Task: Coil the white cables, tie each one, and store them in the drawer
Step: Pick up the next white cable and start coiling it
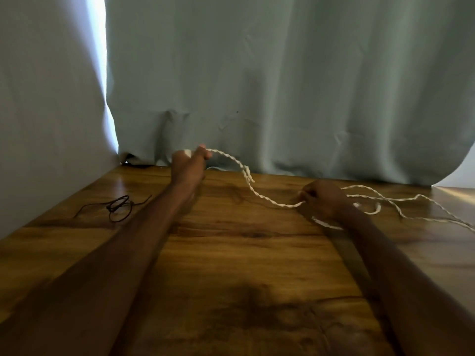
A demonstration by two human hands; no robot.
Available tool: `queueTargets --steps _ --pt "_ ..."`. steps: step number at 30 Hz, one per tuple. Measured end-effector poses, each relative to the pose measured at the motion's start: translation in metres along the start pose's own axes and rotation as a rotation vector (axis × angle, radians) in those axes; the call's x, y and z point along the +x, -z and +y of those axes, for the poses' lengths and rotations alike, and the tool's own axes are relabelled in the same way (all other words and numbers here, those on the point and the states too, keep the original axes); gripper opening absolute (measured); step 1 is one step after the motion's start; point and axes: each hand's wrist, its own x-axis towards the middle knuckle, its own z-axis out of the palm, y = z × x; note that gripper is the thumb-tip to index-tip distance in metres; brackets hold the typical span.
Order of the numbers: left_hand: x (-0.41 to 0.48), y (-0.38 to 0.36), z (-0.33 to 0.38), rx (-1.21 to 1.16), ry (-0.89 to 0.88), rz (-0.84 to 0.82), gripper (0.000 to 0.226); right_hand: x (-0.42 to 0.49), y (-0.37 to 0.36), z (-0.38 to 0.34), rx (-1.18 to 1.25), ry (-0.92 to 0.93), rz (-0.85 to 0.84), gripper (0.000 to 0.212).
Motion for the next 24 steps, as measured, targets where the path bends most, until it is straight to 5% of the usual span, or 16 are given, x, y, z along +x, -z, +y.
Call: queueTargets --steps 4,7,10,16,20,24 --pt "-0.028 -0.026 0.002 0.134 -0.122 -0.128 0.038 0.004 -0.005 -0.033 0.075 0.02 0.123 0.019" --pt "-0.044 -0.035 0.001 0.22 -0.214 -0.162 0.04 -0.003 0.005 -0.069 0.598 -0.037 0.206 0.029" --pt "-0.052 -0.043 -0.001 0.292 -0.304 -0.195 0.041 -0.008 0.011 -0.105 1.305 -0.179 -0.032 0.041" --pt "-0.045 -0.039 0.003 0.356 -0.332 -0.133 0.041 -0.012 0.02 -0.099 1.733 -0.362 -0.581 0.015" --pt "-0.031 -0.024 0.002 0.283 -0.249 -0.12 0.041 -0.016 0.041 -0.101 1.505 -0.173 -0.567 0.016" --pt "-0.041 -0.026 0.005 0.134 -0.012 -0.483 0.051 -0.018 0.049 -0.104 1.468 0.047 -0.312 0.023"
